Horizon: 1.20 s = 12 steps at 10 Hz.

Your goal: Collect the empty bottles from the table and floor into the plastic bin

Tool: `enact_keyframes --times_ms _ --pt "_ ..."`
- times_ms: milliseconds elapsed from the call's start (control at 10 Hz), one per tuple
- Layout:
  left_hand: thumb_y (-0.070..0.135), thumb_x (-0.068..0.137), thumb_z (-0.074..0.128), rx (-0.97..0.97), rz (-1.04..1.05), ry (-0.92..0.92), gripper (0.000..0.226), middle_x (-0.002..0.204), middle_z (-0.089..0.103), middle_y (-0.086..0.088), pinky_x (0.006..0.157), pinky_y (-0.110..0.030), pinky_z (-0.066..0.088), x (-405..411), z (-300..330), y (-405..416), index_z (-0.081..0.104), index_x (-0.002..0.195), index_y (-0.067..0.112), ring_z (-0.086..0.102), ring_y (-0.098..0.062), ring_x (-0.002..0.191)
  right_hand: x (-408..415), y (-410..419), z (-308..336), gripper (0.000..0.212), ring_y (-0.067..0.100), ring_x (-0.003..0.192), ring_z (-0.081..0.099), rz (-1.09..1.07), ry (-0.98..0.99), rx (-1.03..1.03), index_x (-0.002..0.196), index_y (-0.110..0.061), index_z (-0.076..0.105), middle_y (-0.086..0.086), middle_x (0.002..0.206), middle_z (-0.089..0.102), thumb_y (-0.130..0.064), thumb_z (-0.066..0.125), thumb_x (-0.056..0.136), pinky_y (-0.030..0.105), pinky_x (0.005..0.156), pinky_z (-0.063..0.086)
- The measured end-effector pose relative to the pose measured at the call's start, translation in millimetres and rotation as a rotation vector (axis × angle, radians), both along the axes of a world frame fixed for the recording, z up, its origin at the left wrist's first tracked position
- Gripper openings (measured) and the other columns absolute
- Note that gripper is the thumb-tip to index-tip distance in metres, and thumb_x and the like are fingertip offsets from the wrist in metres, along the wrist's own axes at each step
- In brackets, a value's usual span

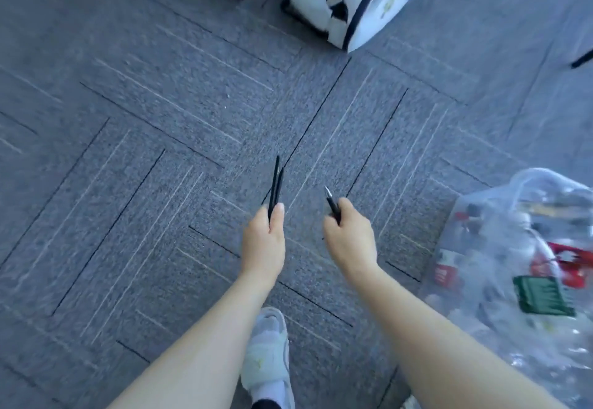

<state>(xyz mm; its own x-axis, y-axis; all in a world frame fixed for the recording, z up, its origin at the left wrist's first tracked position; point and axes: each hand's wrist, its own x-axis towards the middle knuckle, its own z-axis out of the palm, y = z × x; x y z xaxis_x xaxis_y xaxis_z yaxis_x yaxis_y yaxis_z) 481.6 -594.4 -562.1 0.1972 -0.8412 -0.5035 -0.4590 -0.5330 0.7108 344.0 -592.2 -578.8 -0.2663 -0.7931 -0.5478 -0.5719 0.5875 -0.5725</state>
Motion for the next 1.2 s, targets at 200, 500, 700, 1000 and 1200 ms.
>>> enact_keyframes --times_ms 200,500,700,1000,1200 --pt "0.041 0.099 0.038 -0.129 -0.259 0.316 0.025 0.052 0.037 0.010 0.051 -0.033 0.030 -143.7 202.7 -25.4 0.056 0.084 0.033 0.033 -0.011 0.045 -136.0 13.3 251.4 0.035 0.012 0.053 0.031 -0.584 -0.207 -0.441 0.065 -0.011 0.047 -0.006 0.056 0.035 -0.022 0.054 0.097 0.033 0.052 0.026" --pt "0.038 0.095 0.047 -0.254 -0.828 0.831 0.024 0.057 0.040 0.011 0.051 -0.017 0.030 -401.6 501.5 56.6 0.056 0.078 0.025 0.035 -0.004 0.051 -367.5 164.7 587.2 0.045 0.011 0.043 0.021 -1.321 -0.113 -1.227 0.056 -0.026 0.037 -0.006 0.050 0.026 -0.023 0.054 0.098 0.027 0.043 0.017" --pt "0.031 0.097 0.047 -0.098 -1.016 1.011 0.022 0.064 0.041 0.009 0.055 -0.025 0.029 -565.6 597.9 183.0 0.057 0.078 0.027 0.034 -0.010 0.057 -483.9 302.5 664.8 0.036 0.009 0.033 0.023 -1.630 0.052 -1.620 0.061 -0.017 0.029 -0.010 0.040 0.029 -0.022 0.048 0.092 0.018 0.036 0.019" --pt "0.029 0.092 0.048 -0.110 -1.130 1.011 0.013 0.072 0.050 0.009 0.069 -0.026 0.042 -689.3 591.9 271.7 0.055 0.081 0.031 0.050 -0.011 0.065 -567.5 351.3 631.5 0.045 0.015 0.036 0.025 -1.645 0.025 -1.527 0.051 -0.014 0.033 -0.003 0.040 0.030 -0.026 0.048 0.091 0.025 0.039 0.022" --pt "0.024 0.079 0.065 -0.150 -1.301 0.954 0.013 0.098 0.072 0.006 0.093 -0.028 0.045 -683.0 591.1 267.0 0.069 0.090 0.019 0.063 -0.007 0.105 -559.6 365.2 600.7 0.034 0.021 0.085 0.067 -1.509 0.124 -1.478 0.097 -0.004 0.066 0.006 0.091 0.072 -0.034 0.053 0.086 0.027 0.079 0.051"
